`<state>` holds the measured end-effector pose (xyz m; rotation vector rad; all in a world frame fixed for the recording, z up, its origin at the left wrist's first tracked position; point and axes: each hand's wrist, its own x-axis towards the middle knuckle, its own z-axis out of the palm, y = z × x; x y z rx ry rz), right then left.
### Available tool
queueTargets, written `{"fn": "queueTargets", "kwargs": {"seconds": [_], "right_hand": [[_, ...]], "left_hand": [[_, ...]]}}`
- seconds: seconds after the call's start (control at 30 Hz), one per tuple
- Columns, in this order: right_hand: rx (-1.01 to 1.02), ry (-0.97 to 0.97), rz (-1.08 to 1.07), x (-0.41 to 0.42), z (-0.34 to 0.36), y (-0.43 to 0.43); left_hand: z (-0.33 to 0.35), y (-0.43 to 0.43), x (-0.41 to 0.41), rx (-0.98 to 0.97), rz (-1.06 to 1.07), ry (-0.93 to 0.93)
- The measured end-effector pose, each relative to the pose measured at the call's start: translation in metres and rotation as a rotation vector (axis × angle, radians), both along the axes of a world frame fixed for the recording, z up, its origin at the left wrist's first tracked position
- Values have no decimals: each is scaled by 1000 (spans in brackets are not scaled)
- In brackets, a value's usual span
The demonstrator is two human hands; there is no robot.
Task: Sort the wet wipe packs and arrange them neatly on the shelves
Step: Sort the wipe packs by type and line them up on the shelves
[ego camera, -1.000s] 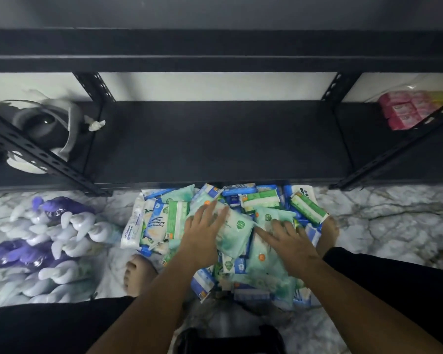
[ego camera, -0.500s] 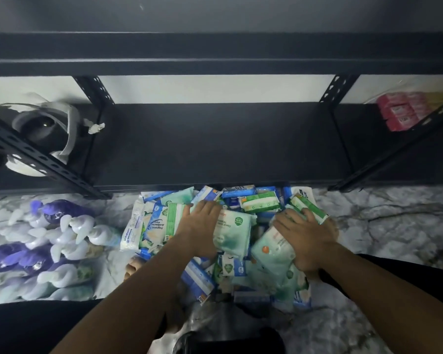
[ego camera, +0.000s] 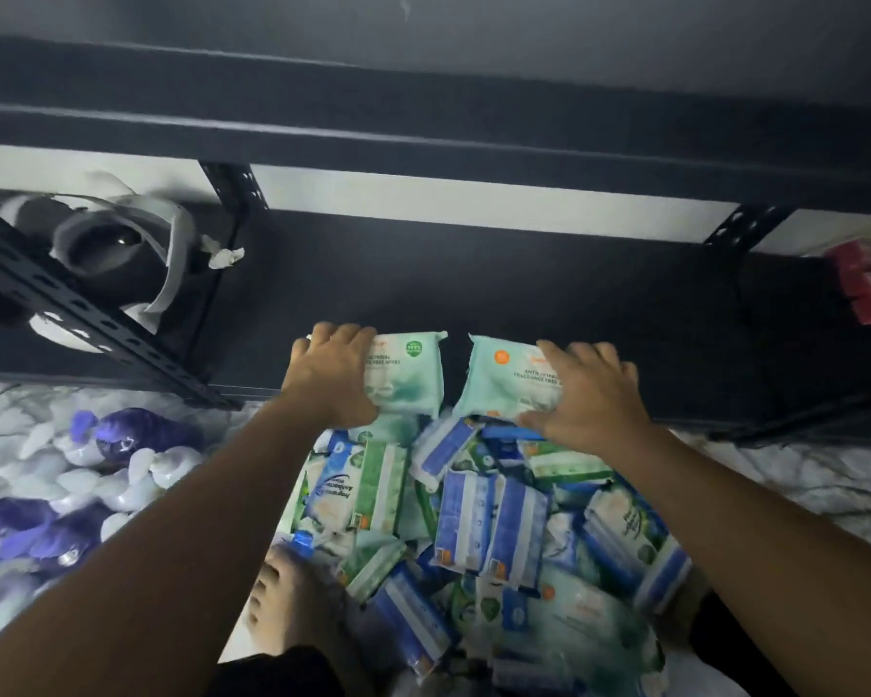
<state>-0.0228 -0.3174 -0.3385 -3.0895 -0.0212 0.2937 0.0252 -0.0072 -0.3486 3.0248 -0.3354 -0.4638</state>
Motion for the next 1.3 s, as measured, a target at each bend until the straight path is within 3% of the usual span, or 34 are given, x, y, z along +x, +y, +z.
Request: {"fn": "queueTargets", "kwargs": {"seconds": [0.27,0.43,0.6,0.97,1.3], "right_hand": [[24,-92,15,44,-89,90],[59,-235,71,28,-119,119],[37,-255,113,55,-121,139],[14,-199,176,158,-111,201],[4,-188,157,200,-110,220]], "left_hand": [[-68,29,43,44,90,41],[-91,43,13,-50,60,-287],[-106,68,15,-192,61,-363],[-114,118,112,-285,128,-344],[-116,137,163,-245,99,-301]]}}
